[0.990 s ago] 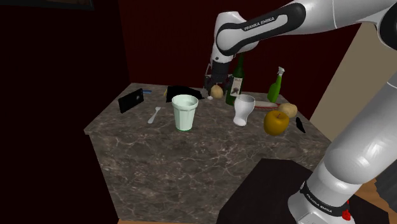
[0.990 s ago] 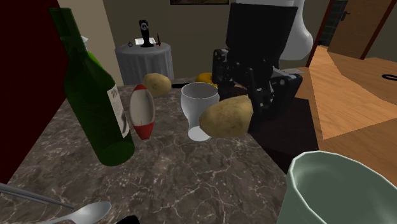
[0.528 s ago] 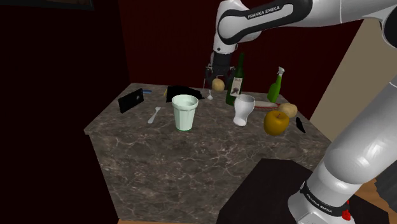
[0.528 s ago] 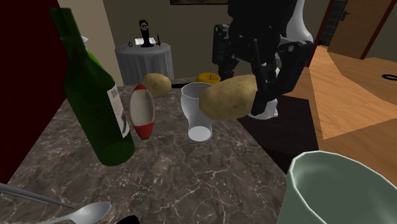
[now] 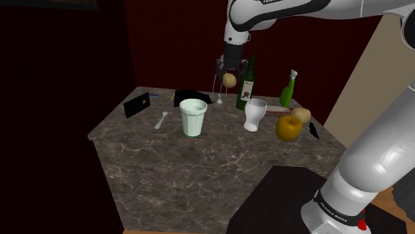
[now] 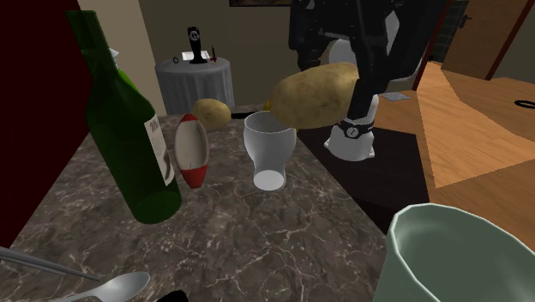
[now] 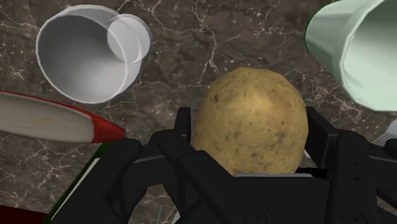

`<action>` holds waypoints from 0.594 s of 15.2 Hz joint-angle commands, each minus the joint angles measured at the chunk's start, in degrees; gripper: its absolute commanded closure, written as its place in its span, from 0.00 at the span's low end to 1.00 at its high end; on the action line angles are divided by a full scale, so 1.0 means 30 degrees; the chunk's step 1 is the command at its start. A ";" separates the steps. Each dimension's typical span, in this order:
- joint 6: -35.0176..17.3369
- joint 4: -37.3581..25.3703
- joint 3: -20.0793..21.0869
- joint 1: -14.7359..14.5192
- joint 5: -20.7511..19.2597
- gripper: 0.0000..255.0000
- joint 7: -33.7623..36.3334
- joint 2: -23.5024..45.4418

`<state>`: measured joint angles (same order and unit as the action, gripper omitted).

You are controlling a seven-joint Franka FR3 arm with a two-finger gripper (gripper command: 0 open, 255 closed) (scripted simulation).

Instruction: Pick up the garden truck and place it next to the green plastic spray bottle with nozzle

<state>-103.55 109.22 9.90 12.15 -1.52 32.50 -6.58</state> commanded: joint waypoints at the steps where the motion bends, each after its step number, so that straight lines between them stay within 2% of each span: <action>1: 0.0555 -0.0614 -0.0014 0.0015 -0.0010 1.00 -0.0040 0.0065; 9: 0.2638 -0.2880 -0.0011 0.0020 -0.0033 1.00 -0.0092 0.0251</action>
<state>-96.25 101.39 9.83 12.23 -1.58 32.17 -6.05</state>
